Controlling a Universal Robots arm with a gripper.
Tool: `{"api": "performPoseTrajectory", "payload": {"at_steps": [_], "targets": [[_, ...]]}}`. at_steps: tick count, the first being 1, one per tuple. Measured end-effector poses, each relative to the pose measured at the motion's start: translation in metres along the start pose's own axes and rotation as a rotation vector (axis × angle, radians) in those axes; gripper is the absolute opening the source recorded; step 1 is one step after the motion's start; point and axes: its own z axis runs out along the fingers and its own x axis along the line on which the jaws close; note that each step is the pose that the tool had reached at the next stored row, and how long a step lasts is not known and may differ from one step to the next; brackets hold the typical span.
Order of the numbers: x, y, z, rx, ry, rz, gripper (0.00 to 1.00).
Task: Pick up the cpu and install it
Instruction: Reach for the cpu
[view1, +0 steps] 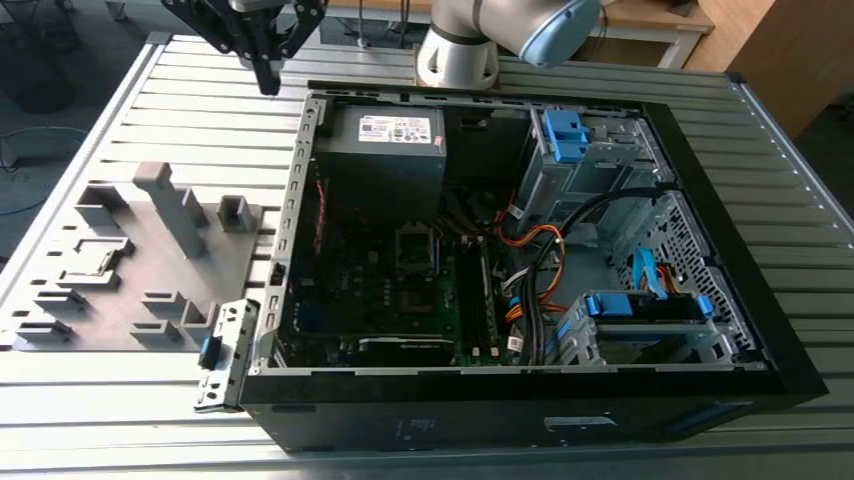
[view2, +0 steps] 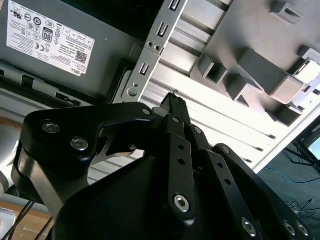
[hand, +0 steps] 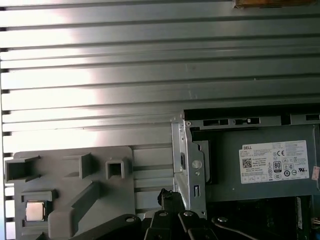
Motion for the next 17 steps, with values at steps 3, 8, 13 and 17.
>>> {"api": "performPoseTrajectory", "payload": {"at_steps": [3, 8, 13, 17], "targets": [[0.0054, -0.0004, 0.0006, -0.0001, -0.0001, 0.0, 0.11], [0.0156, -0.0013, 0.0016, -0.0001, -0.0001, 0.0, 0.11], [0.0265, -0.0022, 0.0026, 0.0, 0.0, 0.0, 0.11], [0.0358, -0.0029, 0.0034, -0.0001, -0.0001, 0.0, 0.11]]}}
